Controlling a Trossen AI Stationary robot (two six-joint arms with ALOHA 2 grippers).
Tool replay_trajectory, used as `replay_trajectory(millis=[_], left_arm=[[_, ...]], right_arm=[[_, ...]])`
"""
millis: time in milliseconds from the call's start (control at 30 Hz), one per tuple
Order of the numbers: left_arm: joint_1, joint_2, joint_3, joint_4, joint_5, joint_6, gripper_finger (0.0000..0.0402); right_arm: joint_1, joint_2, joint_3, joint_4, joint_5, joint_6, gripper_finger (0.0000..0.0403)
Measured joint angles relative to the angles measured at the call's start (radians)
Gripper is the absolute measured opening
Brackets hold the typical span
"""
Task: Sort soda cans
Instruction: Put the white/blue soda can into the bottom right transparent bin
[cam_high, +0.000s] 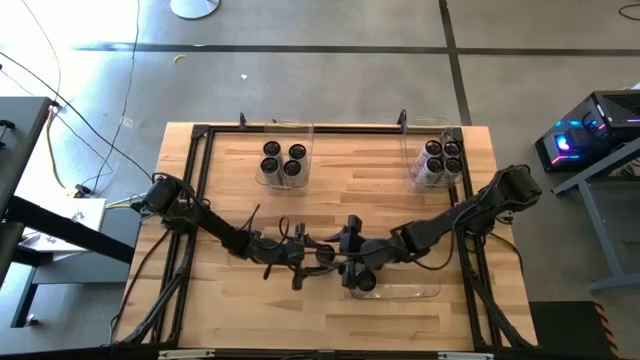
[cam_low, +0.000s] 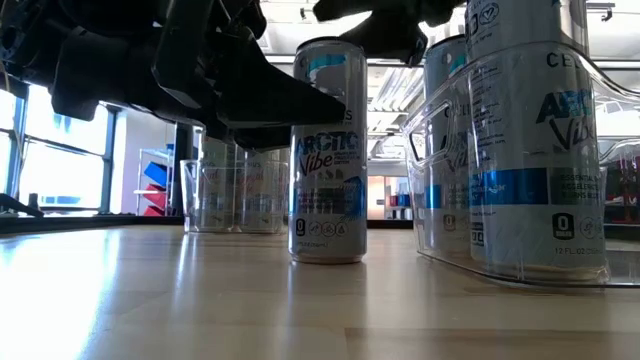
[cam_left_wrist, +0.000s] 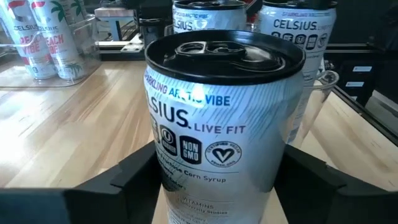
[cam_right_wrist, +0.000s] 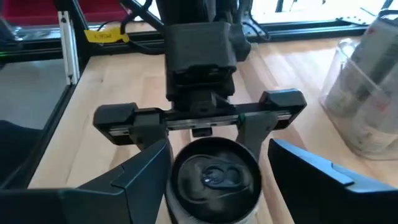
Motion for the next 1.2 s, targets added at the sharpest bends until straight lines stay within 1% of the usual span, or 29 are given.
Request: replay_trajectory(millis=[167, 267, 333, 400, 533, 667, 867, 1033, 1200], left_arm=[[-0.002, 0.0, 0.0, 0.0, 0.001, 0.0, 0.0247], [-0.002, 0.0, 0.0, -0.001, 0.001, 0.0, 0.025], [-0.002, 0.0, 0.0, -0.001, 0.001, 0.0, 0.025], [-0.002, 0.0, 0.0, -0.002, 0.001, -0.001, 0.025], [-0.002, 0.0, 0.0, -0.002, -0.001, -0.008, 0.025], [-0.002, -0.001, 0.0, -0.003, -0.006, -0.024, 0.025], [-0.002, -0.001, 0.0, -0.004, -0.007, -0.027, 0.025], [-0.004, -0.002, -0.001, -0.007, -0.005, -0.019, 0.025], [-0.004, -0.002, -0.002, -0.009, -0.002, -0.019, 0.0251]], right_arm=[[-0.041, 0.0, 0.002, -0.006, -0.133, -0.01, 0.0276], [-0.071, 0.0, 0.002, -0.003, -0.281, -0.009, 0.0284], [-0.084, 0.0, 0.005, 0.005, -0.318, 0.006, 0.0286], [-0.088, 0.0, 0.028, -0.029, -0.312, -0.01, 0.0287], [-0.081, 0.0, 0.101, -0.163, -0.223, -0.069, 0.0287], [-0.079, 0.0, 0.14, -0.263, -0.211, -0.059, 0.0287], [-0.08, 0.037, 0.14, -0.267, -0.191, -0.039, 0.0287], [-0.08, 0.079, 0.145, -0.237, -0.207, -0.036, 0.0287], [-0.077, 0.081, 0.144, -0.217, -0.215, -0.051, 0.0287]])
